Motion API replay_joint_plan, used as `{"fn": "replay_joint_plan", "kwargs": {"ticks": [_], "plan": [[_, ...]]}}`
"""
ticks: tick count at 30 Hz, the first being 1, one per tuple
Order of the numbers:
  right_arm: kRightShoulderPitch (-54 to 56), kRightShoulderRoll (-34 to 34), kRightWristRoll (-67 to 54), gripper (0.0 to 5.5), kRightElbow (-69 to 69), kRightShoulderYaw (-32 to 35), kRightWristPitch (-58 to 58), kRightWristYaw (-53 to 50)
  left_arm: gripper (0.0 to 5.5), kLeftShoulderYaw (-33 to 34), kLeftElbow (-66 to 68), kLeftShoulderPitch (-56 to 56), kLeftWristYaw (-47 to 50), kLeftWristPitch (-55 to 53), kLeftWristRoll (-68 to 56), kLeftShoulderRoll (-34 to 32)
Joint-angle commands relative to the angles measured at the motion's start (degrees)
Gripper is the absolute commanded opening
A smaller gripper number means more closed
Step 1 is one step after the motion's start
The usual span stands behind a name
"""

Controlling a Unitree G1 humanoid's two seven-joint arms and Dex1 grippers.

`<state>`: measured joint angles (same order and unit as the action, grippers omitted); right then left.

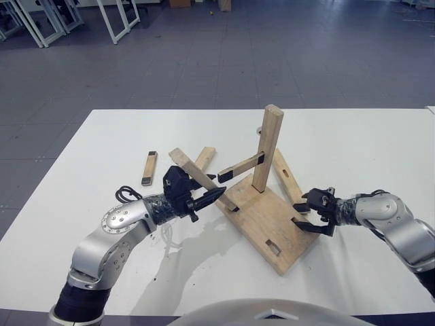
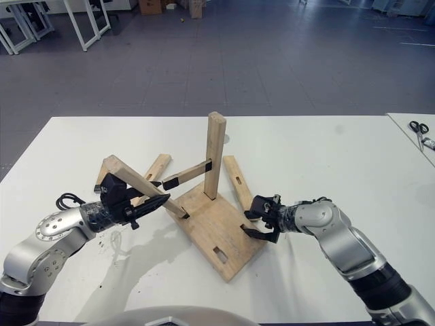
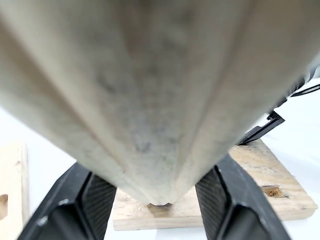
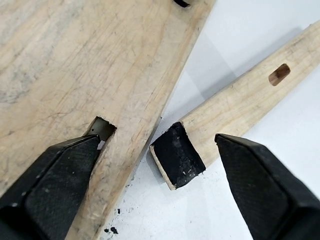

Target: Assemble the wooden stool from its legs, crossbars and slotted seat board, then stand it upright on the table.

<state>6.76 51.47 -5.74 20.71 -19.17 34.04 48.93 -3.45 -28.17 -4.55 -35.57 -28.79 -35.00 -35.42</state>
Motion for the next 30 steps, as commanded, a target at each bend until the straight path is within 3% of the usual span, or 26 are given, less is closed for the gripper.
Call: {"fn": "replay_joint_plan", "kwargs": {"ticks": [1,8,18,30], "plan": [[-0.39,-0.09,1.67,4.26,-0.70,-0.43,1.17,0.02,2.05,-4.15,5.67,-2.79,2.79,-7.21,7.73,-4.24],[-0.31,-1.46,1.92,4.26,-0.70,-0.96,1.44,-0.83,2.05,-5.93,10.37,1.40,1.67,-9.31,7.41,-6.25],[-0.01,-2.62,2.82,4.26,-1.37,-1.49,0.81,-0.90,2.05,-5.48,17.99,6.32,0.00,-10.78,2.00,-3.97],[0.09,-3.68,3.13,4.26,-1.18,-1.94,1.07,-1.57,2.05,-14.10,21.51,15.25,-3.33,-9.81,8.75,-8.94]]}}
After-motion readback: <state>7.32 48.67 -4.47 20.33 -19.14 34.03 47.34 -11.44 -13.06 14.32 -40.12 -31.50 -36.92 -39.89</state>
